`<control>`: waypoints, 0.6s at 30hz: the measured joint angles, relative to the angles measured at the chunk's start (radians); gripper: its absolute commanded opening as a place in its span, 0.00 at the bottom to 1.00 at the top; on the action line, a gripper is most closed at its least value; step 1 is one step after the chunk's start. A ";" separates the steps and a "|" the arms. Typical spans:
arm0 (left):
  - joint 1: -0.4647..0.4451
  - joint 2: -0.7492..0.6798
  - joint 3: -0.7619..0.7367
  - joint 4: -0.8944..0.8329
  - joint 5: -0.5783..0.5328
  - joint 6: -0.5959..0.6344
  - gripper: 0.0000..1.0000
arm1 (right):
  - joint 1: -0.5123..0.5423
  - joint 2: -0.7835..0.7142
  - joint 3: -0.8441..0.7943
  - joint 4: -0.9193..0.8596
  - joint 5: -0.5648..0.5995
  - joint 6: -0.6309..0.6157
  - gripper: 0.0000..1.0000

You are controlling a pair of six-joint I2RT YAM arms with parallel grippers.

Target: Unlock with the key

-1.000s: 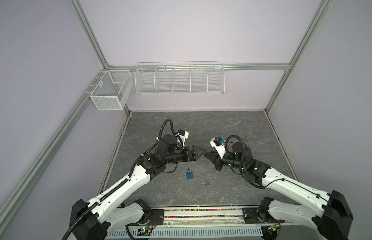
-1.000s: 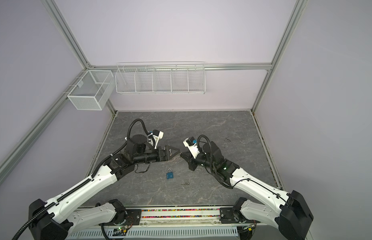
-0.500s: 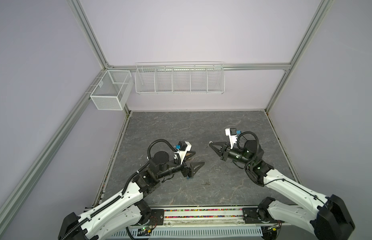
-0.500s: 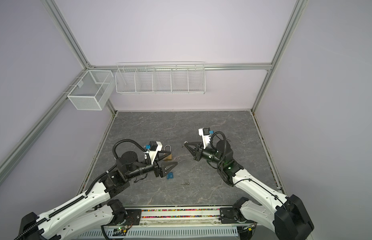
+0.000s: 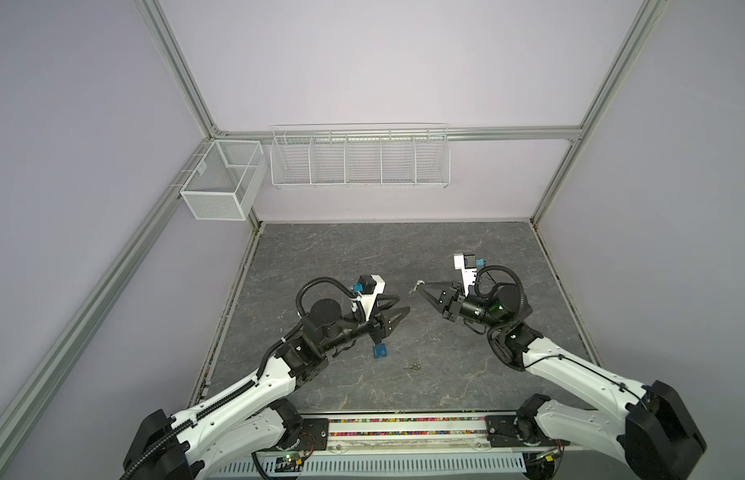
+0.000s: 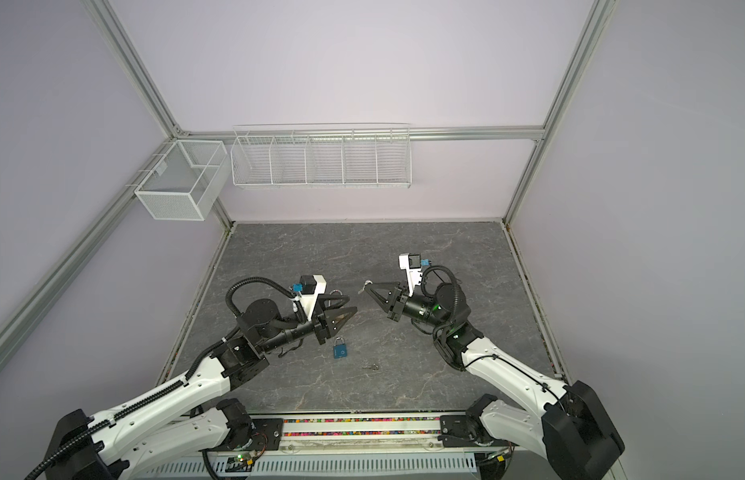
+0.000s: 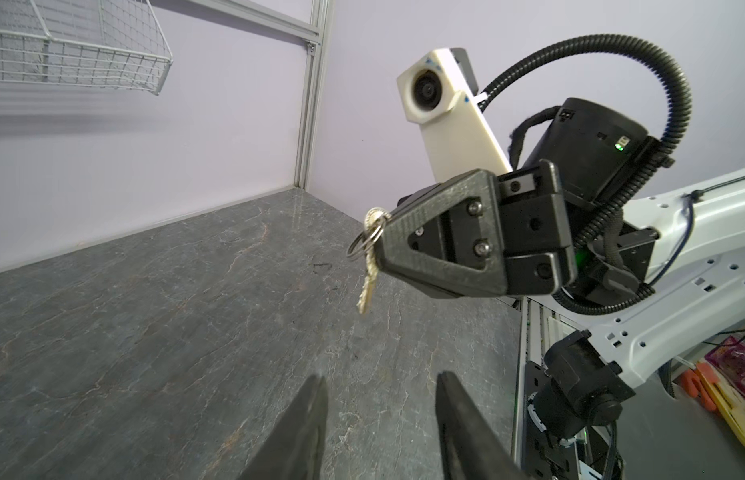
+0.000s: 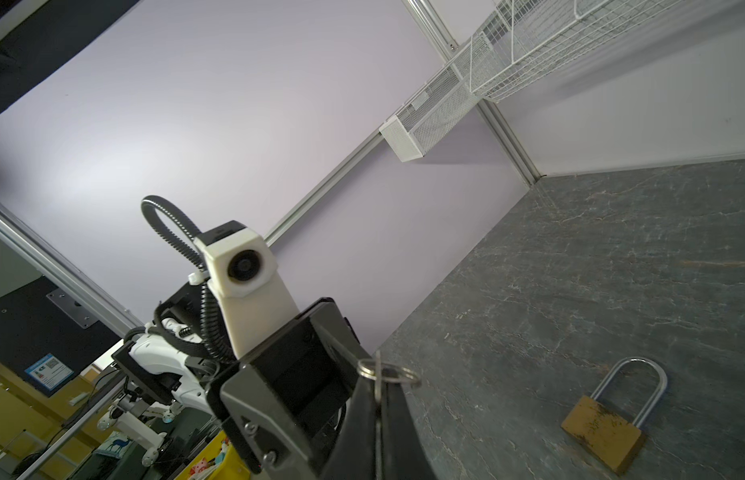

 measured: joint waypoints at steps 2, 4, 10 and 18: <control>0.026 0.013 0.000 0.039 0.017 -0.035 0.42 | 0.004 -0.013 0.000 0.000 0.000 -0.008 0.06; 0.050 0.034 0.000 0.090 0.037 -0.074 0.42 | 0.006 -0.021 0.000 -0.002 0.000 -0.014 0.06; 0.079 0.115 0.003 0.221 0.143 -0.190 0.33 | 0.011 -0.023 -0.002 -0.010 0.002 -0.027 0.06; 0.081 0.136 0.008 0.275 0.228 -0.273 0.28 | 0.013 -0.023 -0.002 -0.015 0.005 -0.042 0.06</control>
